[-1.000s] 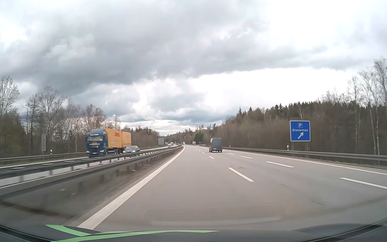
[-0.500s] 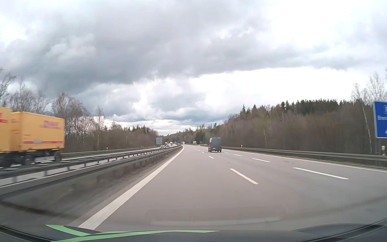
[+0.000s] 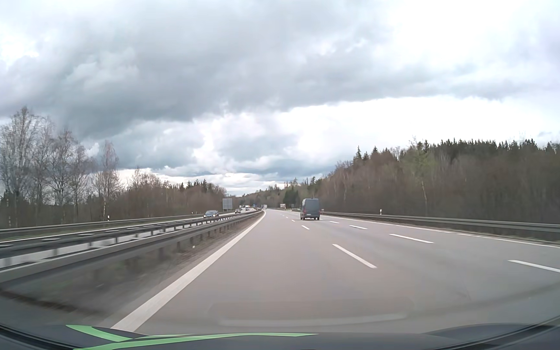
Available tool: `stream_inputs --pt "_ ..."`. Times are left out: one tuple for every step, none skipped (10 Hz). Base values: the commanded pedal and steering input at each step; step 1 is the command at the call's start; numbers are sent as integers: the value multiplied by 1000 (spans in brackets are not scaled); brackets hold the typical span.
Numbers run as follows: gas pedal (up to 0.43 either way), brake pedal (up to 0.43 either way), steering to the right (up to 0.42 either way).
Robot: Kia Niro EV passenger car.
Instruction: Follow the waypoints while adhering to traffic rules and regulations
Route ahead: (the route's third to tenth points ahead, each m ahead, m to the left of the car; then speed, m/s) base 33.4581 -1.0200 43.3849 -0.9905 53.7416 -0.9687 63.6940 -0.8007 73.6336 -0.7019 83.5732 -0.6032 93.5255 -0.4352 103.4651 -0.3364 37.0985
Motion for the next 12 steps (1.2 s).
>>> stream_inputs --pt "378 0 -3" --pt "378 0 -3" --pt "378 0 -3" --pt "378 0 -3" --pt "378 0 -3" --pt "378 0 -4" --pt "378 0 -4" --pt "378 0 -4" --pt "378 0 -4" --pt "378 0 -4" --pt "378 0 -4" --pt "378 0 -4"
